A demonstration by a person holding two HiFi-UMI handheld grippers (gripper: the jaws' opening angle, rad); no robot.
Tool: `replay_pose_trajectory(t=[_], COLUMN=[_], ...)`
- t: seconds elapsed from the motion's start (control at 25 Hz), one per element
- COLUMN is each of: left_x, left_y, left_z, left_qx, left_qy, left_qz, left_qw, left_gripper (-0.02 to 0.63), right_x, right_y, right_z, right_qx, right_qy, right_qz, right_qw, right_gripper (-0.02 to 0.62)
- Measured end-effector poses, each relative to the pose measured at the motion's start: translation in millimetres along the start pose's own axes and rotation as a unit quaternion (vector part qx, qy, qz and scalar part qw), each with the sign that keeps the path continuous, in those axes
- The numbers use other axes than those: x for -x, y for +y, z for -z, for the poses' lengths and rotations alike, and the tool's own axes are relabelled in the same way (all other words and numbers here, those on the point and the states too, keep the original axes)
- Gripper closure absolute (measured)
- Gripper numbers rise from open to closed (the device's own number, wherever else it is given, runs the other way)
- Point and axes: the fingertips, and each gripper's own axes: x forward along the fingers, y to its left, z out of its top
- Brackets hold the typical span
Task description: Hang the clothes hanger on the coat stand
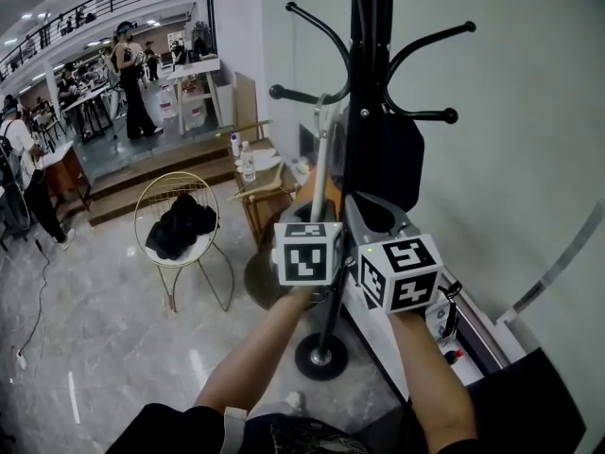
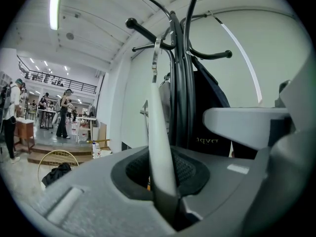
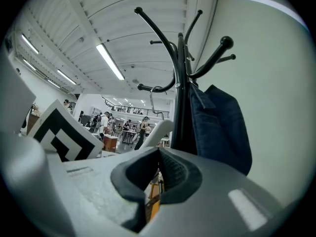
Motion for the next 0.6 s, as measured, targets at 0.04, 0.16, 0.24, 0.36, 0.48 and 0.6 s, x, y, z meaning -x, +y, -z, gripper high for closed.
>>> replay_pose_trajectory(t=[0.04, 0.16, 0.24, 0.36, 0.48, 0.6], left_x=[0.5, 1.7, 1.8, 2.1, 2.8, 3.5], left_y=[-0.4, -0.6, -0.7, -0.9, -1.5, -1.0], left_z=[1.3, 2.5, 2.5, 2.4, 2.0, 2.0], left_qx=[0.002, 0.005, 0.005, 0.008, 0.012, 0.013], left_qy=[0.001, 0.000, 0.000, 0.000, -0.001, -0.001], left_qz=[0.000, 0.000, -0.001, -0.001, -0.001, -0.002], left_qw=[1.0000, 1.0000, 1.0000, 1.0000, 0.9999, 0.9999], left_gripper=[0.545, 0.545, 0.545, 0.545, 0.545, 0.545], right_x=[0.8, 3.5, 5.0, 6.0, 6.6, 7.6], right_y=[0.8, 3.2, 2.5, 0.9, 1.0, 1.2], right_z=[2.0, 6.9, 9.0, 11.5, 11.9, 11.6], right_qx=[-0.002, -0.004, -0.004, -0.004, -0.003, -0.003], right_qy=[0.002, 0.007, 0.010, 0.013, 0.014, 0.014], right_qz=[0.000, -0.001, 0.001, 0.003, 0.002, 0.001], right_qw=[1.000, 1.000, 1.000, 1.000, 1.000, 1.000], right_gripper=[0.601, 0.601, 0.601, 0.601, 0.601, 0.601])
